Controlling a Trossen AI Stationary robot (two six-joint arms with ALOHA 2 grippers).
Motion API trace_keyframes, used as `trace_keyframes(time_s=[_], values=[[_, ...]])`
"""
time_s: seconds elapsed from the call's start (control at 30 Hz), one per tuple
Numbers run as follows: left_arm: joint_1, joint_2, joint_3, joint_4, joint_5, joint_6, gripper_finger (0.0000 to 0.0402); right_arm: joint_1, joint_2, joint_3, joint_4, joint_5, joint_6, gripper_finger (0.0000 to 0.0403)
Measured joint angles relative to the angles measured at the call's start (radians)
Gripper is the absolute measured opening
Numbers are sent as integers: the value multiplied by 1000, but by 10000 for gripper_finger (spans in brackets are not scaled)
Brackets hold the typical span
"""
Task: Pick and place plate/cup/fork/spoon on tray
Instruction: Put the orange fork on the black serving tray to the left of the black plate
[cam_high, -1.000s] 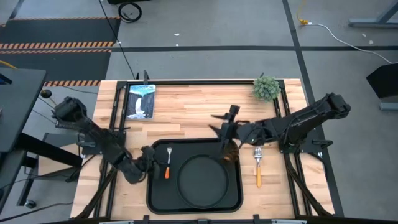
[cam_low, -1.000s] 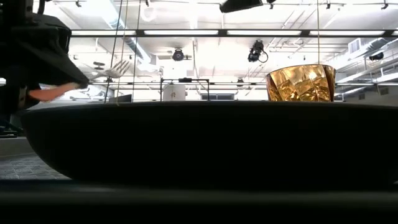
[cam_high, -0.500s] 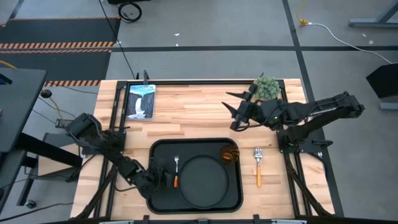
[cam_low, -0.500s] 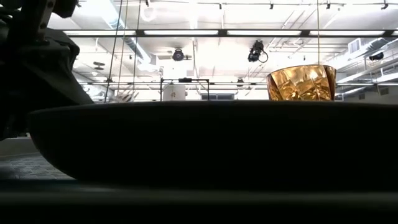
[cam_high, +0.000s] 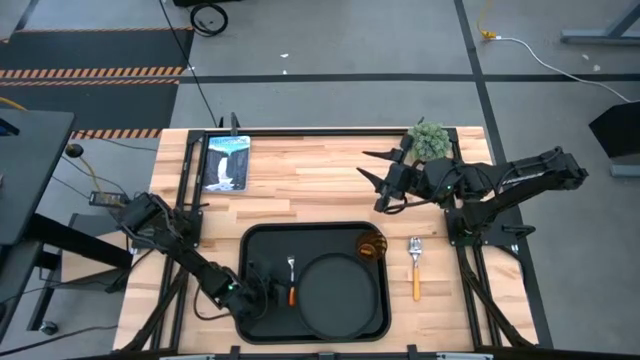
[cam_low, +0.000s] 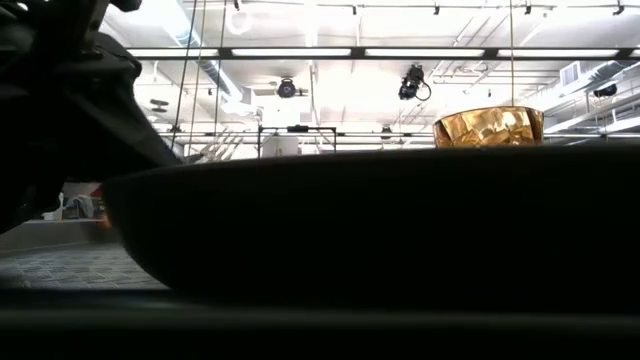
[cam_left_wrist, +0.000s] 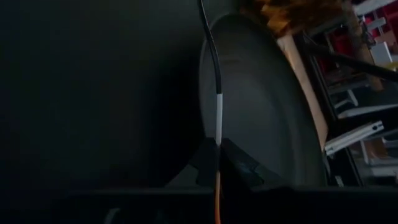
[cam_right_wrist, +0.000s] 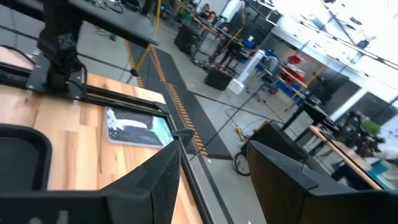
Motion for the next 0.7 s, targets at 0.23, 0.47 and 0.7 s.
trace_keyframes(time_s=[0.23,0.47,0.7], values=[[8,0,21,-16,-72,0,11,0,0,0,0,-4,-19,192],[-15,-11,22,-19,-36,-71,11,0,0,0,-8,-10,-51,192],[-31,-10,22,-45,76,-198,11,0,-7,0,-23,-10,-81,192]])
